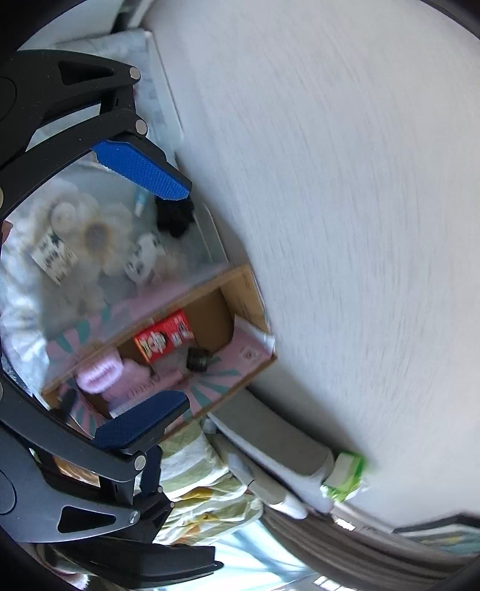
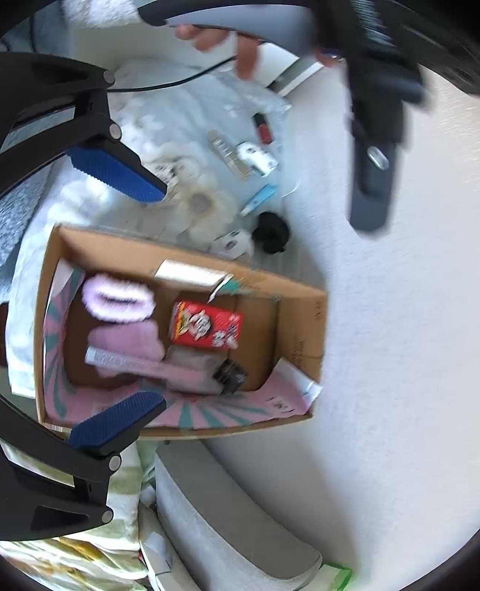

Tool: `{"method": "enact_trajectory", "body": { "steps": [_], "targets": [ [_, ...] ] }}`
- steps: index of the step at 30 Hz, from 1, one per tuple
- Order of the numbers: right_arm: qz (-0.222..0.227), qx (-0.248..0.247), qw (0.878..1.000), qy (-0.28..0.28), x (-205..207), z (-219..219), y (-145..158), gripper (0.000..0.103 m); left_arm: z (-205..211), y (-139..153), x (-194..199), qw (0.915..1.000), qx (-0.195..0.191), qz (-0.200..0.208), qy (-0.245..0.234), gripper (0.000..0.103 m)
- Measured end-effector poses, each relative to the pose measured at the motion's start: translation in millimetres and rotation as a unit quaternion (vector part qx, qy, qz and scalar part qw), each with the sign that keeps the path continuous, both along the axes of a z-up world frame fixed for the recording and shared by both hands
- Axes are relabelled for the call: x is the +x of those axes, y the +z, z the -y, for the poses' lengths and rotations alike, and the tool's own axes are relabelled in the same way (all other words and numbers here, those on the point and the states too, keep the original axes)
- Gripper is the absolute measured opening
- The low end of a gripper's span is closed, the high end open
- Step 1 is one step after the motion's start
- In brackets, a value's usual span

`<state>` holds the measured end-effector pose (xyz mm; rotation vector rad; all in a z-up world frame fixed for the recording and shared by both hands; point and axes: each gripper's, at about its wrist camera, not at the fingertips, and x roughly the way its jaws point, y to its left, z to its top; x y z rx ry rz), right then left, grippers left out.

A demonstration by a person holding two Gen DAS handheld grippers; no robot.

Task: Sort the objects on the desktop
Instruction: 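Move both grippers back over the remaining items on the sheet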

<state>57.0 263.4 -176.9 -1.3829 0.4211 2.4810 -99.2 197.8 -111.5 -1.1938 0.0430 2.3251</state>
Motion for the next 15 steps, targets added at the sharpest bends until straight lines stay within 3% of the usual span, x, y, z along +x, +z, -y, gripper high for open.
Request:
{"method": "enact_trajectory", "body": {
  "steps": [4,8,12,15],
  "targets": [
    [-0.019,-0.024,1.0,0.002,-15,15,5,0.102,53,-2,-2,0.9993,0.005,0.001,0.037,0.103],
    [-0.013,-0.017,1.0,0.022,-37,37,5,0.102,108,-10,-8,0.9973,0.001,0.016,0.071,0.103],
    [0.016,-0.014,0.999,0.043,-66,62,1,0.102,154,-19,-14,0.9944,-0.026,0.026,0.099,0.103],
    [0.008,-0.052,0.997,0.053,-81,74,-3,0.102,185,-31,-18,0.9917,-0.051,0.036,0.112,0.103]
  ]
}}
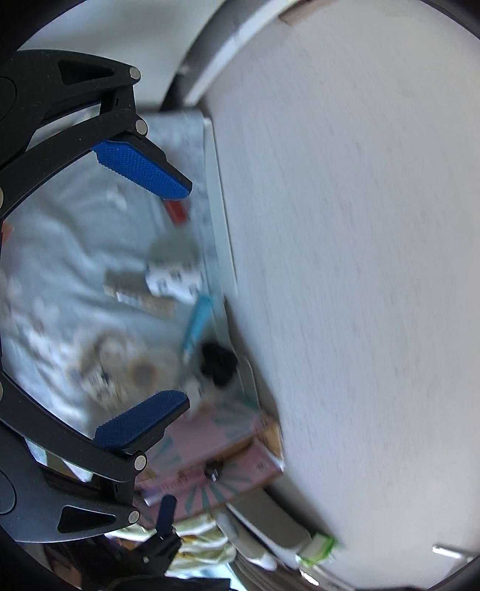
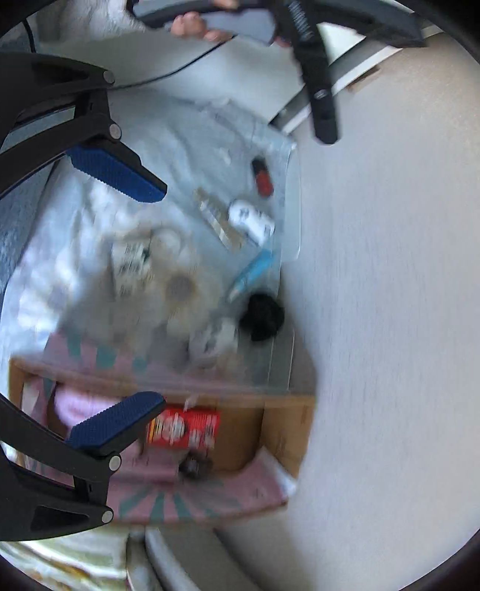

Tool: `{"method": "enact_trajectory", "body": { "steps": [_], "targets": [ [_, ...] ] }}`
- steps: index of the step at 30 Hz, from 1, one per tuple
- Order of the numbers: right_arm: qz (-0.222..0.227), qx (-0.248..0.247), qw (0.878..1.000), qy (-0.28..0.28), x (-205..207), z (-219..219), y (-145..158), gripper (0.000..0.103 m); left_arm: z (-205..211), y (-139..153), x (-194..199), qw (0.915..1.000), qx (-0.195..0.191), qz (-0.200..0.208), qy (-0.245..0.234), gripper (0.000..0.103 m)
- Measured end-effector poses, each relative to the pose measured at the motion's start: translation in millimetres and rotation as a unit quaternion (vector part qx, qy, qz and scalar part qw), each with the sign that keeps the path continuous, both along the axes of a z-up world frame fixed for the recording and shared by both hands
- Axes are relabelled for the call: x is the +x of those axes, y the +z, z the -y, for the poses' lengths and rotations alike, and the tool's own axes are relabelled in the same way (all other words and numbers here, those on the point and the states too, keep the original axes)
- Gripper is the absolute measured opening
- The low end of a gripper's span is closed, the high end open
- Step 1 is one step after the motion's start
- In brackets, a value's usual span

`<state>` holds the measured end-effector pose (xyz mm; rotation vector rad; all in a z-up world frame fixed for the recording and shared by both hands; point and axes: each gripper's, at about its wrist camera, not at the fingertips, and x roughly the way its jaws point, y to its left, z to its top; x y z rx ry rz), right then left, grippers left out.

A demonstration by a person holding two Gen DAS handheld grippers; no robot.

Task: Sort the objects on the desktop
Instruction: 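Move both grippers back over the remaining items on the sheet, then grasp the red-capped lipstick with the left gripper while the right grasps the printed snack packet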

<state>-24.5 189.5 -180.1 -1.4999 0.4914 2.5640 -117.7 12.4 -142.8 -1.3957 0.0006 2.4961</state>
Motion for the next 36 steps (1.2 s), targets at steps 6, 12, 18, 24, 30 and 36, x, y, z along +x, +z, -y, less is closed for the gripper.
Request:
{"method": "enact_trajectory", "body": {
  "steps": [6,12,18,24,30,36],
  "targets": [
    [0.02,0.005,1.0,0.009,-27,29,-25,0.102,50,-42,-19,0.9991,-0.012,0.019,0.035,0.103],
    [0.074,0.035,0.997,0.009,-39,51,-71,0.102,64,-102,-49,0.9957,-0.026,0.062,0.063,0.103],
    [0.108,0.077,0.991,0.013,-41,61,-109,0.102,65,-157,-71,0.9882,-0.044,0.097,0.11,0.103],
    [0.116,0.067,0.991,0.019,-42,58,-130,0.102,67,-183,-79,0.9838,-0.05,0.109,0.134,0.101],
    [0.129,0.076,0.989,0.021,-43,55,-144,0.102,71,-194,-78,0.9831,-0.035,0.116,0.137,0.095],
    [0.127,0.077,0.988,0.041,-40,56,-149,0.081,66,-194,-73,0.9842,-0.042,0.111,0.131,0.083]
  ]
}}
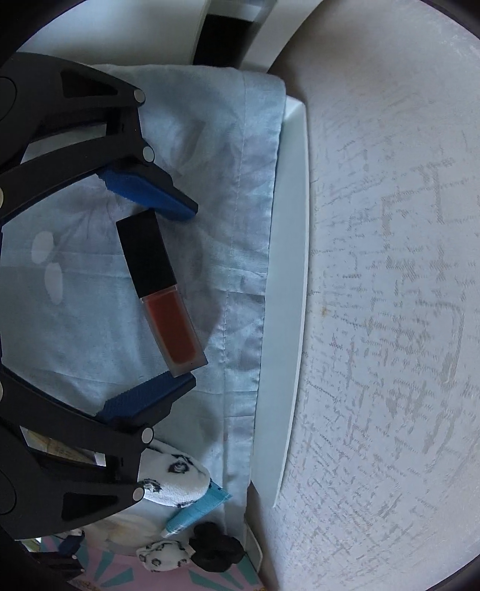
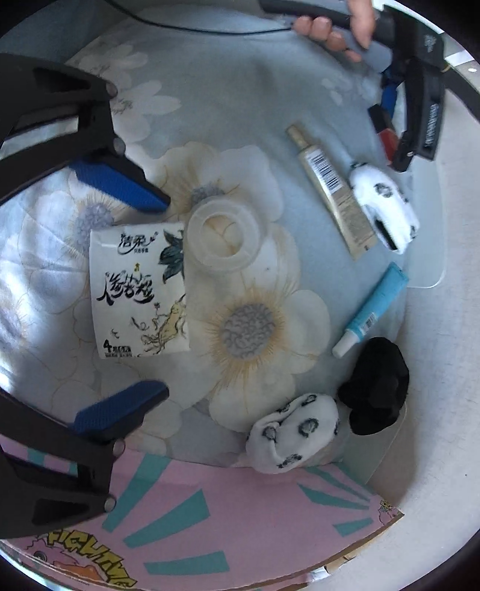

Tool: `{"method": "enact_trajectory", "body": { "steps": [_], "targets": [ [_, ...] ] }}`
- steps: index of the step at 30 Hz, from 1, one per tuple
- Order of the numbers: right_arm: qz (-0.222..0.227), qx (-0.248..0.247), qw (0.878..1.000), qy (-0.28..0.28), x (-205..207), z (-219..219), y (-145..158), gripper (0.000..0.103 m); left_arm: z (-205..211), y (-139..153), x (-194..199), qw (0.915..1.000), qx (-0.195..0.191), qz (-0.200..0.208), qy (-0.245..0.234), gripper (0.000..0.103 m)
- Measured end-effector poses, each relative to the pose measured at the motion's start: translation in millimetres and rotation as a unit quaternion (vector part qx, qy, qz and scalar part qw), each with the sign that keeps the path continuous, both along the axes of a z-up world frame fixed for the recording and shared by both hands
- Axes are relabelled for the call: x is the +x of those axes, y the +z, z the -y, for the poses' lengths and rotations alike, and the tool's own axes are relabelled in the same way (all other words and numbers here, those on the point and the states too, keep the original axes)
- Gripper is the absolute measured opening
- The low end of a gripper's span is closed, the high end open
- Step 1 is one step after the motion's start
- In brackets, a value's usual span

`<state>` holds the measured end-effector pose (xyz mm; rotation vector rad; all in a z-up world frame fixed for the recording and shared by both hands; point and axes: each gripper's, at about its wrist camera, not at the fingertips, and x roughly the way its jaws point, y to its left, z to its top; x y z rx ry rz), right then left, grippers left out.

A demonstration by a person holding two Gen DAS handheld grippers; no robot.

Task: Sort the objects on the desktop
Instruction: 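Grasp the red-capped lipstick with the left gripper while the right grasps the printed snack packet, then carry the lipstick and snack packet over the cardboard box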

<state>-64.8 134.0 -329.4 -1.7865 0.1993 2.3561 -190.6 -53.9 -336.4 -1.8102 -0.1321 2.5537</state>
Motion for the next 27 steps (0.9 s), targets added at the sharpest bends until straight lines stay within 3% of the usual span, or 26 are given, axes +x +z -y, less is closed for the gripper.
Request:
{"method": "enact_trajectory", "body": {
  "steps": [2,3,11,15,23,27],
  "targets": [
    [-0.009,-0.015,1.0,-0.006,1,-4,2,0.061,-2,1,1,1.0,0.004,0.0,0.003,0.082],
    [-0.012,-0.016,1.0,-0.006,1,-5,4,0.059,-3,1,2,1.0,0.005,0.0,0.003,0.082],
    [-0.019,-0.016,1.0,-0.01,7,-13,8,0.058,11,14,16,0.9998,0.016,0.001,0.012,0.082],
    [-0.028,-0.018,0.999,-0.013,9,-17,19,0.058,10,34,29,0.9997,0.019,-0.008,0.012,0.082],
    [-0.075,-0.049,0.996,-0.018,18,-25,77,0.058,-6,118,67,0.9987,0.022,-0.044,-0.008,0.082],
    [-0.11,-0.064,0.992,-0.023,24,-28,116,0.058,-17,156,61,0.9967,0.033,-0.07,-0.024,0.082]
  ]
}}
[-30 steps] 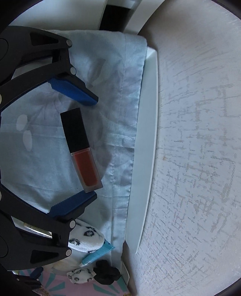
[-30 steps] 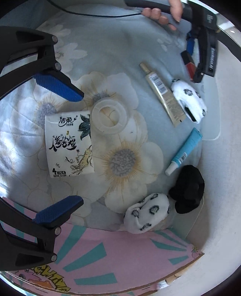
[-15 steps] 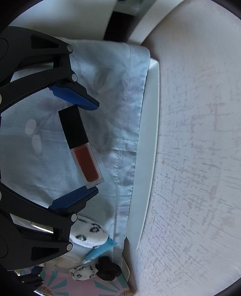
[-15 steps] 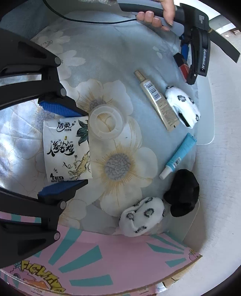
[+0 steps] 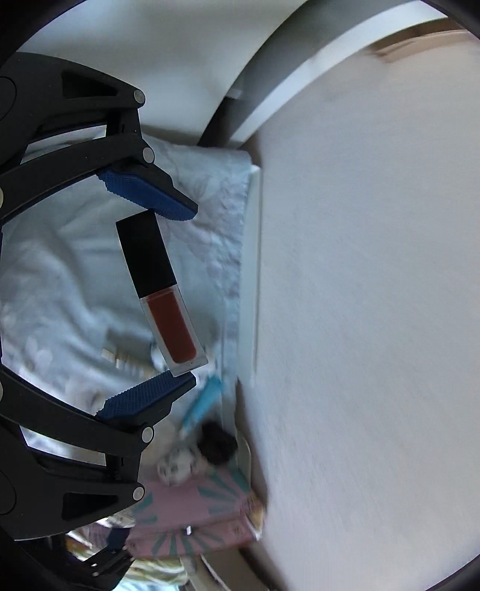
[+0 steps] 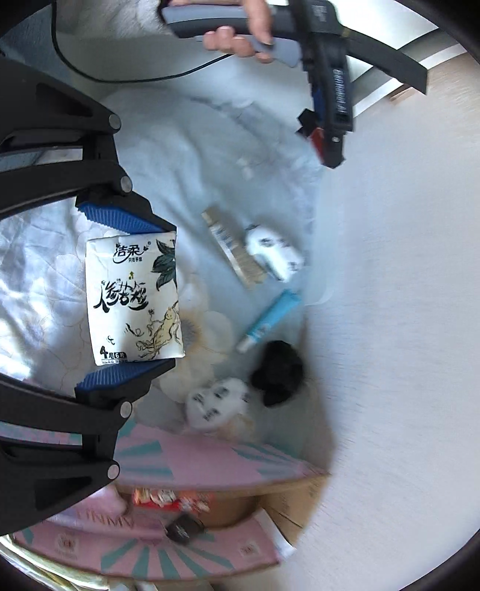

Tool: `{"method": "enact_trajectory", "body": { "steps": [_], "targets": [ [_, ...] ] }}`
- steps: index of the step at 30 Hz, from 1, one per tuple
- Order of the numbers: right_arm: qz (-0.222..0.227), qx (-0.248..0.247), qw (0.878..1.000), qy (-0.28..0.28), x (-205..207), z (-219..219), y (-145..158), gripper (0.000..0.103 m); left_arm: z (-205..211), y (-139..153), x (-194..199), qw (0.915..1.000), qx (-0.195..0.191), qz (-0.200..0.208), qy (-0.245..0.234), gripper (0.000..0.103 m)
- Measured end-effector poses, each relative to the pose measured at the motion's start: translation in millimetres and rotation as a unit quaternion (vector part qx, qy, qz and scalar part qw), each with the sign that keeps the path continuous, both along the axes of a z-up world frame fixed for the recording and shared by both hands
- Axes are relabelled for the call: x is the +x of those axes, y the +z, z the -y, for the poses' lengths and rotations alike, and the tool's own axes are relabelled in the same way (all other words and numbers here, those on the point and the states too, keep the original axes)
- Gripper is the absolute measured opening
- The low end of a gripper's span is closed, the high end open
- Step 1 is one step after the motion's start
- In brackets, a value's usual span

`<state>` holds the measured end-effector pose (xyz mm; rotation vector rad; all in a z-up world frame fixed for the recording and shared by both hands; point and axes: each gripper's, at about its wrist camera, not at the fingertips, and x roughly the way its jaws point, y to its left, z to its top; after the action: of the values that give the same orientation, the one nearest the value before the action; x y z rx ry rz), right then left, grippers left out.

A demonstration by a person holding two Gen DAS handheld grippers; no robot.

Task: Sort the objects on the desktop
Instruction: 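Carry the lipstick and snack packet over the cardboard box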

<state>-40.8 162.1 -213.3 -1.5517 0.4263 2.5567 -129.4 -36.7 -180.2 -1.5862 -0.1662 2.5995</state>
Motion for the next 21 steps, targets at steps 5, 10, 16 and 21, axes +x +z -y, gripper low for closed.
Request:
{"method": "enact_trajectory", "body": {
  "steps": [5,10,16,21],
  "targets": [
    [-0.036,0.014,0.999,-0.004,16,-15,37,0.058,-40,34,9,0.9991,0.01,-0.033,-0.023,0.082],
    [-0.062,0.037,0.997,-0.016,32,-43,62,0.058,-98,51,7,0.9965,0.016,-0.052,-0.063,0.082],
    [-0.06,0.054,0.995,-0.05,69,-85,71,0.058,-174,54,3,0.9908,0.034,-0.049,-0.122,0.082],
    [-0.046,0.039,0.996,-0.071,94,-111,55,0.058,-245,50,5,0.9836,0.033,-0.042,-0.172,0.082]
  ]
}}
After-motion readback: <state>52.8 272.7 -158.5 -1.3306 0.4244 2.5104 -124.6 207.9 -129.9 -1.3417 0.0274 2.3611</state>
